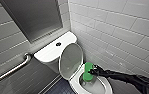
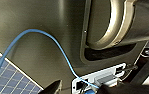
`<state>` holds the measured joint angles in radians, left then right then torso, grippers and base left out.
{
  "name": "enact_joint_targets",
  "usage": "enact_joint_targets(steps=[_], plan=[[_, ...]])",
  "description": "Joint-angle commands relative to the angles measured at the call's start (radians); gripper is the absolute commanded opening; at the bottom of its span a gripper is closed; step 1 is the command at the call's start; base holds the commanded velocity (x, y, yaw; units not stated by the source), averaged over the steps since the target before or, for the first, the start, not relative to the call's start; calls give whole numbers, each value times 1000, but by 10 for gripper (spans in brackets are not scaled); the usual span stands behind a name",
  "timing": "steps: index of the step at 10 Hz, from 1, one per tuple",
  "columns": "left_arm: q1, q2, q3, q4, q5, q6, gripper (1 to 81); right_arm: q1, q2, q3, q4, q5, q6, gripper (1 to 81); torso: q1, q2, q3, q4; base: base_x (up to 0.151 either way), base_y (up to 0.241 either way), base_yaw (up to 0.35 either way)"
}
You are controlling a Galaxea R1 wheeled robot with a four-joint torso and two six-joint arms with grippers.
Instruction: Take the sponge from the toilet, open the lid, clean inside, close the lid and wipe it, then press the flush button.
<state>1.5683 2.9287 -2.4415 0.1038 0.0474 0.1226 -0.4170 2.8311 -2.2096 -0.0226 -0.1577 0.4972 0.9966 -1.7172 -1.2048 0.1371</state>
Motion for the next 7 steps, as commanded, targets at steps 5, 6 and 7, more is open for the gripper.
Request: enact_joint_targets(steps=[5,6,7], plan=[[39,-3,15,-12,91,0,811,108,87,-139,-5,13,-2,10,0,0,1,0,0,0,0],[39,-3,15,-12,92,0,811,91,69,-131,0,29,3,10,0,0,1,0,0,0,0],[39,-2,15,-10,92,2,811,74,37,-102,3,49,4,10,0,0,1,0,0,0,0]])
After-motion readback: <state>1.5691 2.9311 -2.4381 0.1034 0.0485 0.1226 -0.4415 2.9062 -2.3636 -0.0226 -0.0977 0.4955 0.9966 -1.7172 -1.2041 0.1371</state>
